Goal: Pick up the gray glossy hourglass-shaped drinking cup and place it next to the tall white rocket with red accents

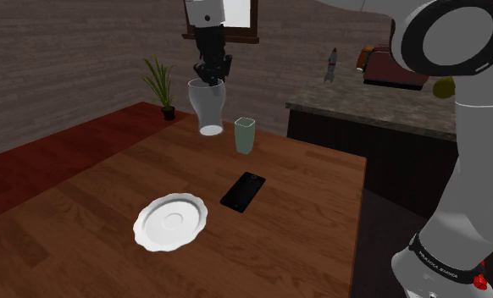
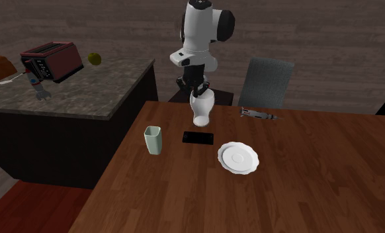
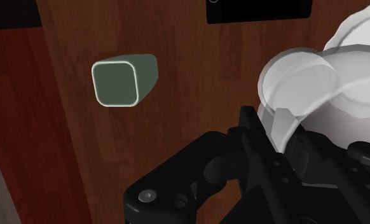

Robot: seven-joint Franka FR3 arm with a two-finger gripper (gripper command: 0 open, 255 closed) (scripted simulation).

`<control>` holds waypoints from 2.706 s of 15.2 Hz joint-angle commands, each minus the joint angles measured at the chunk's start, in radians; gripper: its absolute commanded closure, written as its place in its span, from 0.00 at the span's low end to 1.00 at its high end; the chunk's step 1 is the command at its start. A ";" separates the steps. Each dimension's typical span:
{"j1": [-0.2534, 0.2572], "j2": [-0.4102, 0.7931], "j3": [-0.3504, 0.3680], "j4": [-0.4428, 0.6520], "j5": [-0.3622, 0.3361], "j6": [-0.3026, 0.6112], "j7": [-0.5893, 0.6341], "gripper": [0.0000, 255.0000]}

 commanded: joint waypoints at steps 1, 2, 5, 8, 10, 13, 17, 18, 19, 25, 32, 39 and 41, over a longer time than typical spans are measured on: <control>0.009 -0.081 0.012 -0.126 0.011 0.042 0.034 1.00; 0.015 -0.117 0.018 -0.176 0.017 0.056 0.050 1.00; 0.035 -0.210 0.037 -0.306 0.033 0.090 0.099 1.00; 0.058 -0.289 0.058 -0.411 0.050 0.113 0.148 1.00; 0.075 -0.336 0.073 -0.470 0.062 0.124 0.182 1.00; 0.101 -0.399 0.098 -0.546 0.080 0.135 0.234 1.00; 0.137 -0.469 0.135 -0.625 0.106 0.142 0.306 1.00; 0.146 -0.484 0.145 -0.641 0.112 0.142 0.325 1.00; 0.156 -0.499 0.156 -0.656 0.119 0.143 0.344 1.00; 0.178 -0.535 0.180 -0.747 0.137 0.197 0.388 1.00; 0.179 -0.539 0.181 -0.845 0.138 0.292 0.392 1.00; 0.180 -0.531 0.183 -0.931 0.135 0.385 0.398 1.00; 0.180 -0.527 0.184 -0.953 0.134 0.411 0.400 1.00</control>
